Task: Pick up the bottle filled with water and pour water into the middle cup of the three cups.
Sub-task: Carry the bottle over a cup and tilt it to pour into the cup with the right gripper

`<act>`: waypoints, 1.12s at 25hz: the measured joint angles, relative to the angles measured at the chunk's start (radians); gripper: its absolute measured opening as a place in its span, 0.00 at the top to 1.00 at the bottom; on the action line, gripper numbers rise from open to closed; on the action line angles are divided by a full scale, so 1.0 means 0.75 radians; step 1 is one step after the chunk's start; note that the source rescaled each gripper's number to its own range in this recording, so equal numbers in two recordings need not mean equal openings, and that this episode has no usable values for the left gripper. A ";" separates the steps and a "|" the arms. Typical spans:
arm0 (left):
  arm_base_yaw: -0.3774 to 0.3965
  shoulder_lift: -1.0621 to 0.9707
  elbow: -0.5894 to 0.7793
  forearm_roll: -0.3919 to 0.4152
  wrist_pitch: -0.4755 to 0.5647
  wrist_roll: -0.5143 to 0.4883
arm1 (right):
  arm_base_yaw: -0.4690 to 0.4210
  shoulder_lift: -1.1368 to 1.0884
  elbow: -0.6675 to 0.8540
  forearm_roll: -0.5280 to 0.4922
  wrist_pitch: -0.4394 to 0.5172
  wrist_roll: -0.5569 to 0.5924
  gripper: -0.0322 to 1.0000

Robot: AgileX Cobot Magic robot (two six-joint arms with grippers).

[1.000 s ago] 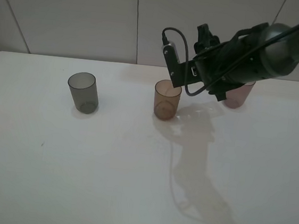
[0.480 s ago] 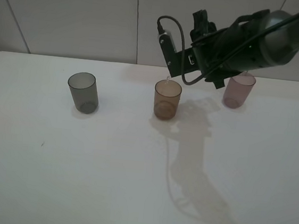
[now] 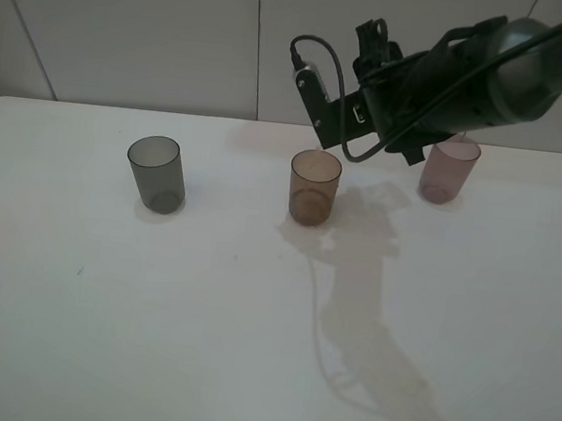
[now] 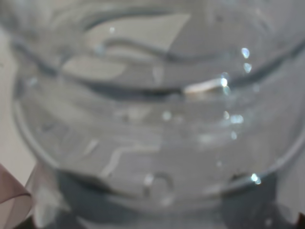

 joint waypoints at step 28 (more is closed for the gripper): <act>0.000 0.000 0.000 0.000 0.000 0.000 | 0.000 0.000 0.000 0.000 -0.027 -0.120 0.96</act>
